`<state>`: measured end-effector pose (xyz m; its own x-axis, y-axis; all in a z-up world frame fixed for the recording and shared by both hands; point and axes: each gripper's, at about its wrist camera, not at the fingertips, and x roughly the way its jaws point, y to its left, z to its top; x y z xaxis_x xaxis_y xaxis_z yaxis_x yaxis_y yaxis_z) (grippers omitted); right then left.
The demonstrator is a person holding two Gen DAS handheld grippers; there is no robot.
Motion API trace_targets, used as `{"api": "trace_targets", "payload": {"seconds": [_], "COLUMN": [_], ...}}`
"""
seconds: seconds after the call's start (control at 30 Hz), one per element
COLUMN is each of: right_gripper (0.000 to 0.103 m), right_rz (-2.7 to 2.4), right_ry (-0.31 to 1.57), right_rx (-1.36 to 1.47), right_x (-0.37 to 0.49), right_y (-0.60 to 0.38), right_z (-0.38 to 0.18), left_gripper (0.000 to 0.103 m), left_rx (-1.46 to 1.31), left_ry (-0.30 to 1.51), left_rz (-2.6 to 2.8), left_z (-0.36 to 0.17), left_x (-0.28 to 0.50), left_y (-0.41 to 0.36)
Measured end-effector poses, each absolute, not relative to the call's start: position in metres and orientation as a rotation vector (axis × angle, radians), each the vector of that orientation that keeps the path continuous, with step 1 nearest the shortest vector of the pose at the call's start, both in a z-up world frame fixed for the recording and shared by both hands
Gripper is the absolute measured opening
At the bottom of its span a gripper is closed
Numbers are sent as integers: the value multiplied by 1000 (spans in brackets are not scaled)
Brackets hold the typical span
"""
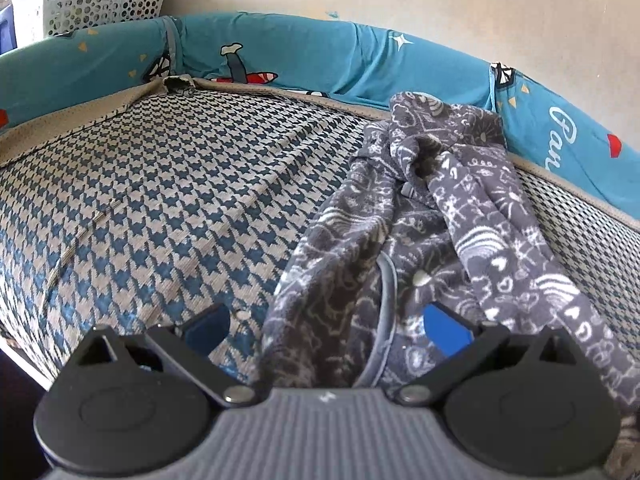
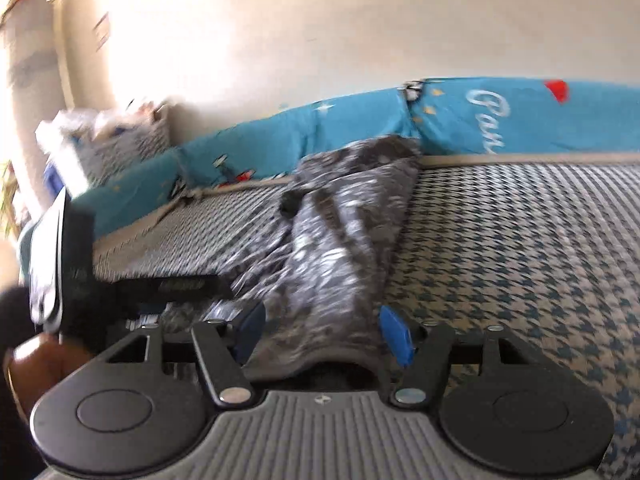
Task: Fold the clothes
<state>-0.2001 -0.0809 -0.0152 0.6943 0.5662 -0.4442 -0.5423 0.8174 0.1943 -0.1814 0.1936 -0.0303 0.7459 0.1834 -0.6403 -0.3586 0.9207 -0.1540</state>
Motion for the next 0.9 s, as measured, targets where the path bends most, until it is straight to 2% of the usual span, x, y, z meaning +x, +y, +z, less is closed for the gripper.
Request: {"api": "trace_targets", "payload": {"seconds": [0.3, 0.37, 0.47, 0.57, 0.9], "right_gripper": [38, 24, 15, 12, 11], "right_rz": [606, 593, 576, 573, 689], "right_ry": [513, 515, 534, 558, 540], "right_rx": [-171, -193, -169, -105, -34], "right_x": [-209, -208, -203, -199, -210], "right_y": [-50, -48, -52, -56, -32], "right_z": [-34, -37, -37, -29, 14], "left_gripper": [103, 103, 103, 103, 103], "left_rx": [-276, -269, -286, -326, -381], "left_ry": [669, 665, 649, 633, 524], "left_rz": [308, 308, 310, 315, 356], "left_z": [-25, -22, -16, -11, 16], "left_x": [-182, -182, -185, -189, -206], "left_y": [195, 196, 202, 211, 239]}}
